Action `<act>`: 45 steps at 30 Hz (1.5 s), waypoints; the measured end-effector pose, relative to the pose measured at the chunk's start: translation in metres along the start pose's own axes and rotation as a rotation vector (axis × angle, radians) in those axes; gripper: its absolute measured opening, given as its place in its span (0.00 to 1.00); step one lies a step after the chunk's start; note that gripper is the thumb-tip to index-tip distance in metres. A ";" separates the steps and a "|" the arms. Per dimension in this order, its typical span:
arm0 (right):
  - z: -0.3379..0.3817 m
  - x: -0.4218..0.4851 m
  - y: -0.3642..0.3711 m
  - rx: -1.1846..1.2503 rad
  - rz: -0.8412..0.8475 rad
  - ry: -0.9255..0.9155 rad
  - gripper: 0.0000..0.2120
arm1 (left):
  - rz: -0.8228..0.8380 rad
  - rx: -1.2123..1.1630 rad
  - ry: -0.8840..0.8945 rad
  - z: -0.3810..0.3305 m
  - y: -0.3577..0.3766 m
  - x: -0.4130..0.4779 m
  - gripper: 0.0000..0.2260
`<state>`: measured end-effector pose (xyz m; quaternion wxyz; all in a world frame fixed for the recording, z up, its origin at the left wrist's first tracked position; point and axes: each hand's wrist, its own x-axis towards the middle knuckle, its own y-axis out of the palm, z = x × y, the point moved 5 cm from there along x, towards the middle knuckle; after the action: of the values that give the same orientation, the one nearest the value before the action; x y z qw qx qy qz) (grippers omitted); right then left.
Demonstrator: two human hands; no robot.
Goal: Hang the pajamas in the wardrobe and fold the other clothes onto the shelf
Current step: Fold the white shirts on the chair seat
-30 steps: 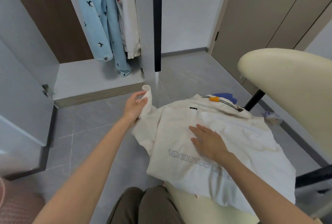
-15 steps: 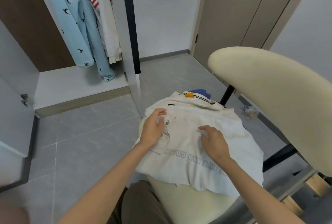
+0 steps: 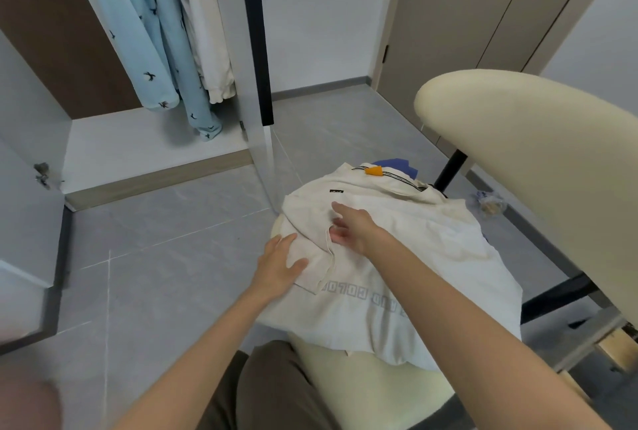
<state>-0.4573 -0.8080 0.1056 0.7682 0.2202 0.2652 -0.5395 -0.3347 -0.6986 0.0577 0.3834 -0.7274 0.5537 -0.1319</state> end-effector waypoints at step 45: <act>-0.137 -0.088 -0.296 0.178 -0.578 -0.097 0.18 | 0.373 0.399 0.390 -0.190 0.143 -0.049 0.22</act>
<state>-0.7849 -0.7545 0.0423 0.5722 0.1762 0.2317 -0.7667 -0.5695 -0.7460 0.0961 0.4223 -0.4851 0.7036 -0.3020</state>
